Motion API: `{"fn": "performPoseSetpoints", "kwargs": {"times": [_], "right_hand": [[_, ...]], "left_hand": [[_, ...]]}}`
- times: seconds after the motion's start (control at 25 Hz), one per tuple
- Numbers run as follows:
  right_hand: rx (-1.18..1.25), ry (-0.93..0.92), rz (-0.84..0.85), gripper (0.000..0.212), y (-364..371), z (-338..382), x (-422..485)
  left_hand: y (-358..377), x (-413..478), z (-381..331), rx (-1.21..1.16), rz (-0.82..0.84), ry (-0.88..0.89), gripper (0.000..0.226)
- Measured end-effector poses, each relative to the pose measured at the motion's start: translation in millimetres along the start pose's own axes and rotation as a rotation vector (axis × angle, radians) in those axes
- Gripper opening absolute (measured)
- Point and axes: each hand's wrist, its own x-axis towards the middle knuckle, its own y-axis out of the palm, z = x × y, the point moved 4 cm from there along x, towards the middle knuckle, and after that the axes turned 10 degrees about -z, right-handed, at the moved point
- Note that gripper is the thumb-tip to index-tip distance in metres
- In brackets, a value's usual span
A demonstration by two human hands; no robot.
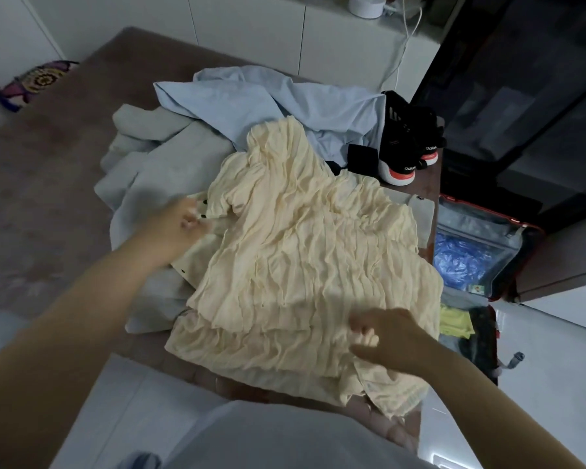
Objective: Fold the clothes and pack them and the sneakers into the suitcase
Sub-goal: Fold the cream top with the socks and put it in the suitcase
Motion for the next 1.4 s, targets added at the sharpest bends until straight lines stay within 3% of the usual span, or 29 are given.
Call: {"fn": "performPoseSetpoints", "kwargs": {"times": [0.08,0.16,0.24,0.32,0.36,0.52,0.68,0.8,0.84,0.92,1.0,1.04,1.08,1.2,1.32,1.4], "right_hand": [[0.046,0.000,-0.180,0.026,-17,12,29],[0.122,0.043,-0.314,0.023,-28,18,56],[0.185,0.168,-0.438,0.030,-39,6,77],[0.181,0.332,-0.466,0.046,-50,-17,87],[0.137,0.389,-0.391,0.055,-50,-29,89],[-0.091,0.323,-0.049,0.069,-30,-41,87],[0.037,0.270,-0.271,0.067,-40,-16,85],[0.193,0.150,-0.375,0.063,-58,20,89],[0.238,0.131,-0.373,0.061,-61,29,92],[0.295,0.123,-0.347,0.058,-65,40,93],[0.325,0.141,-0.333,0.057,-67,39,94],[0.323,0.149,-0.335,0.056,-66,34,92],[0.318,0.162,-0.336,0.055,-63,26,91],[0.296,0.221,-0.314,0.051,-52,-2,82],[0.288,0.317,-0.306,0.047,-47,-33,79],[0.297,0.434,-0.340,0.045,-53,-57,84]], "left_hand": [[7,33,-20,-0.085,-0.086,-0.156,0.048],[25,59,-26,-0.125,-0.049,-0.386,0.060],[38,72,-28,-0.112,-0.006,-0.455,0.064],[36,82,-30,0.002,-0.021,-0.325,0.055],[30,87,-29,0.007,-0.052,-0.263,0.050],[-7,109,-24,-0.115,-0.114,-0.234,0.051],[-58,124,-20,-0.126,-0.363,-0.242,0.043],[-78,99,-77,0.138,-0.531,0.113,0.030],[-71,87,-102,0.195,-0.488,0.239,0.029],[-38,66,-146,0.193,-0.194,0.344,0.036],[-4,47,-166,0.099,0.238,0.314,0.049],[4,46,-167,0.036,0.322,0.290,0.046],[5,55,-161,-0.019,0.270,0.287,0.039],[-5,94,-115,-0.082,-0.181,0.217,0.021],[17,105,-77,-0.110,-0.144,0.137,0.007],[33,108,-74,-0.155,-0.107,0.085,0.018]]}}
